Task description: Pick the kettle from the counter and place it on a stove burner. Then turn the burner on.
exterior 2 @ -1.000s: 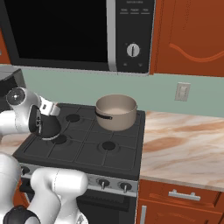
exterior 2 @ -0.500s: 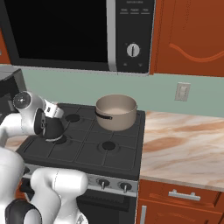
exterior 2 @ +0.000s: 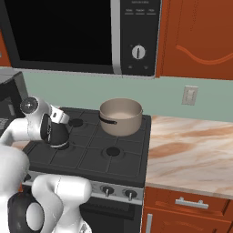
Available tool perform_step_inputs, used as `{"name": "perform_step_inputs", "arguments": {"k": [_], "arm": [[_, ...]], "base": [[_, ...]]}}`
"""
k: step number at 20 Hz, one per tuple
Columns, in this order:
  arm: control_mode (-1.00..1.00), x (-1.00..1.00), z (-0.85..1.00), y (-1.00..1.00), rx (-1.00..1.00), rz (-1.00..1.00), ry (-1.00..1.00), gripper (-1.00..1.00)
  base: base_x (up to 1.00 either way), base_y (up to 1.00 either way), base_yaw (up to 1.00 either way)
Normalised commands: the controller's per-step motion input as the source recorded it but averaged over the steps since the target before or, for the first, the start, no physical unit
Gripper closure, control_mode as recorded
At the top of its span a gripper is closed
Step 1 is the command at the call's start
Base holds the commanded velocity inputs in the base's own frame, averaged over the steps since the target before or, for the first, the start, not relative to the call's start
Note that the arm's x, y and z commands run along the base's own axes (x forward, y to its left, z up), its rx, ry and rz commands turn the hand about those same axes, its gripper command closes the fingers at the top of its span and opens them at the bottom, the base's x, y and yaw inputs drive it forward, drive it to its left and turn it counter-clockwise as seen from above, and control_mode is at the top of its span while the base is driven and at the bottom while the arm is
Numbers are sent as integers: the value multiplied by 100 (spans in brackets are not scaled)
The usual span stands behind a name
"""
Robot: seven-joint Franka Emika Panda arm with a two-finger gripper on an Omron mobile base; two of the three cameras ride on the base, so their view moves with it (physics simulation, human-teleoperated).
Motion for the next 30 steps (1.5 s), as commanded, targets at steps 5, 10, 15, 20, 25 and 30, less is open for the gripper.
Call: {"name": "perform_step_inputs", "arguments": {"k": [5,10,15,20,25,30], "arm": [[-100,13,-8,0,0,0,5,100],[-100,16,0,11,0,0,3,100],[-100,21,-1,29,0,0,5,100],[-100,6,-2,10,0,0,1,100],[-100,0,-1,0,0,0,0,100],[-100,0,-11,0,0,0,0,100]], "base": [[0,0,0],[0,0,0],[0,0,0],[0,0,0],[0,0,0],[0,0,0]]}}
